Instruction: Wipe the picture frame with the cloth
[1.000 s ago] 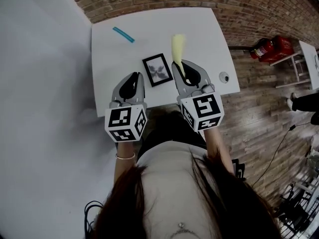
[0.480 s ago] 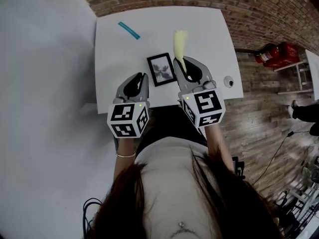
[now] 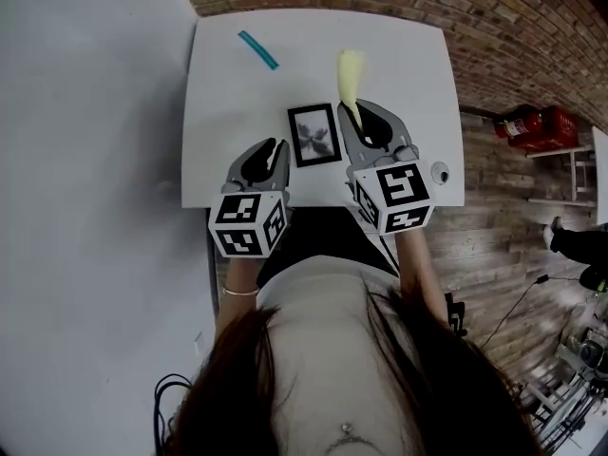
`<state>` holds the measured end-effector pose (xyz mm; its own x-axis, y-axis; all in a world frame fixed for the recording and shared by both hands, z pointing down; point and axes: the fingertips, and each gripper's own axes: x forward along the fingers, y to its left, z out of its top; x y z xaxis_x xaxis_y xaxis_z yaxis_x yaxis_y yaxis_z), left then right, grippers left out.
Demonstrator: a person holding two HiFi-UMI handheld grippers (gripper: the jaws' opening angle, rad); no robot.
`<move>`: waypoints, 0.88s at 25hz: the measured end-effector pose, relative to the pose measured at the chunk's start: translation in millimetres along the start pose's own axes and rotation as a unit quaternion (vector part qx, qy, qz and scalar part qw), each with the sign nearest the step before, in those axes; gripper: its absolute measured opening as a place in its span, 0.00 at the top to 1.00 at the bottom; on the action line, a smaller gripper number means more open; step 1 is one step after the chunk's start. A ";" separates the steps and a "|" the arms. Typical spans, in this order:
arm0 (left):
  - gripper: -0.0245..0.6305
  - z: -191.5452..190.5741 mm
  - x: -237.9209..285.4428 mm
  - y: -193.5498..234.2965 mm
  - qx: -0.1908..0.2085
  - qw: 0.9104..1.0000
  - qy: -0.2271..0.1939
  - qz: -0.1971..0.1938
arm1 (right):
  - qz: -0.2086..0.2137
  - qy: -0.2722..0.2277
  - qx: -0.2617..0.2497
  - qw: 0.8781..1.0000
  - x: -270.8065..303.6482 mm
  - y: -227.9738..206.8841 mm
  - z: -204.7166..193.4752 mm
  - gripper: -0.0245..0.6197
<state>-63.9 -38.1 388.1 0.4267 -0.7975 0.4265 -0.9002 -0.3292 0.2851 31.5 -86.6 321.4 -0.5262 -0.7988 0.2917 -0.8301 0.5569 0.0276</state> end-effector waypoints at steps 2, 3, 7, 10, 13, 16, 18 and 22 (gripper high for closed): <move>0.85 -6.7 4.4 4.7 -0.011 1.000 0.005 0.007 | 0.010 0.005 -0.003 1.000 6.0 -0.7 -1.7 0.91; 0.85 -11.2 7.2 6.7 -0.017 1.000 0.010 0.011 | 0.014 0.007 -0.004 1.000 9.0 -1.5 -3.1 0.91; 0.84 -32.6 19.2 11.3 -0.037 0.998 0.037 0.022 | 0.031 0.017 -0.006 0.999 19.5 -6.8 -8.7 0.91; 0.83 -45.6 25.5 14.7 -0.051 0.997 0.054 0.030 | 0.043 0.022 -0.007 0.999 27.4 -9.5 -10.6 0.91; 0.82 -56.4 30.4 19.1 -0.066 0.995 0.064 0.036 | 0.050 0.029 -0.008 0.998 34.8 -11.4 -14.0 0.91; 0.81 -67.8 34.3 24.0 -0.076 0.993 0.078 0.043 | 0.059 0.037 -0.008 0.998 42.0 -11.5 -18.1 0.91; 0.81 -75.9 36.7 26.2 -0.082 0.992 0.088 0.047 | 0.065 0.043 -0.010 0.997 46.9 -11.1 -21.8 0.91; 0.80 -89.8 41.6 29.7 -0.095 0.989 0.104 0.051 | 0.076 0.057 -0.012 0.995 56.9 -8.9 -31.2 0.91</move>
<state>-65.1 -35.7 491.3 0.3613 -0.6935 0.6234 -0.9152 -0.1356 0.3796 14.7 -129.9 367.6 -0.6200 -0.6745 0.4009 -0.7373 0.6756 -0.0036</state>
